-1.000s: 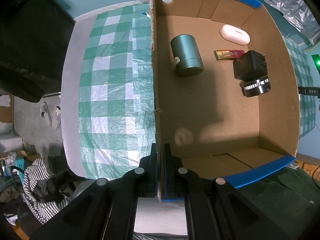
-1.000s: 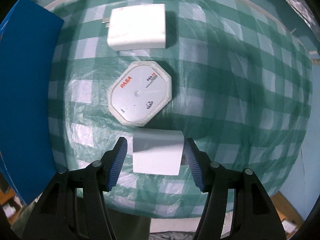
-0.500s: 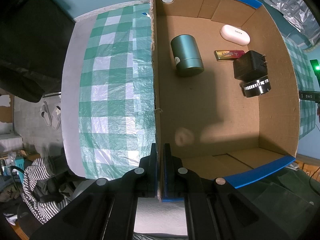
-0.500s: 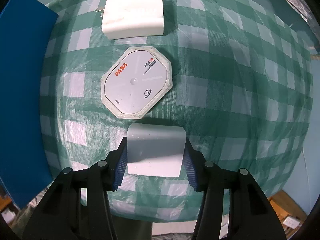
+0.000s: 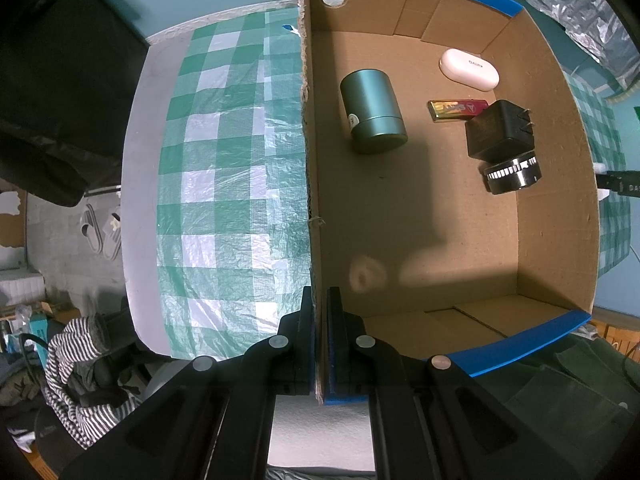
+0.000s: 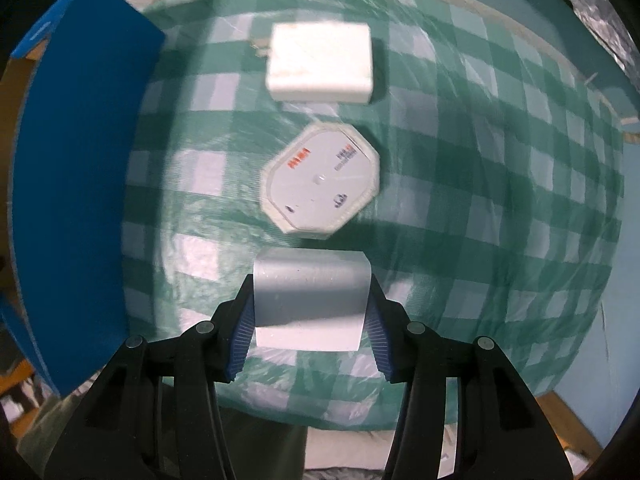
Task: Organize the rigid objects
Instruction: 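Lift the white charger and carry it toward the box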
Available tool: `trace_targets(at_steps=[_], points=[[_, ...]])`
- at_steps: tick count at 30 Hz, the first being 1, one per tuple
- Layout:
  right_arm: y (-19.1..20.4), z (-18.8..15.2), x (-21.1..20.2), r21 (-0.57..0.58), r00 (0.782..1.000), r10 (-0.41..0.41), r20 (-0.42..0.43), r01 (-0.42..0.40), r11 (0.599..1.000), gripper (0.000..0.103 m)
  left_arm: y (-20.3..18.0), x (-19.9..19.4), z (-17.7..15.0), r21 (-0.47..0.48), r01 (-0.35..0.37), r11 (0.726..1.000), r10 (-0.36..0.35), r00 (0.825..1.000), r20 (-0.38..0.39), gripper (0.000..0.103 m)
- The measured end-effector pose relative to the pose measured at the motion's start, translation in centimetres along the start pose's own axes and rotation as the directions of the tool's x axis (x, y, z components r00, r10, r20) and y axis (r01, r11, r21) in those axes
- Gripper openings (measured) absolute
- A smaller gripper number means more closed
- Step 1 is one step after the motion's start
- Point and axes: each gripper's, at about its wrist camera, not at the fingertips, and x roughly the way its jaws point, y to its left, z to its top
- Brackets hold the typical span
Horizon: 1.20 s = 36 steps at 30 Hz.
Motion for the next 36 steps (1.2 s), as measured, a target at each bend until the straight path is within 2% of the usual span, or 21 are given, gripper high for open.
trace_targets(at_steps=[10,22,29,36], points=[[3.7,0.3,-4.4,-0.101,0.999,0.011,0.043,-0.007,0.995,0.05,0.0,0.1,0.1,0.003,0.002,1.0,-0.002,1.0,-0.001,0.004],[8.4,3.3,-8.2,-0.249,0.993,0.036,0.112,-0.007,0.969,0.05,0.0,0.1,0.1,0.002,0.002,1.0,-0.002,1.0,-0.001,0.004],[12.6,5.2,-10.3,-0.363,0.989,0.033,0.144,0.021,0.932,0.05,0.0,0.1,0.1,0.0,0.004,1.0,-0.004,1.0,0.0,0.004],[16.3,6.7,-10.7,-0.465,0.988,0.019,0.153,0.055,0.884,0.05,0.1,0.1,0.0,-0.001,0.005,1.0,-0.005,1.0,0.0,0.004]])
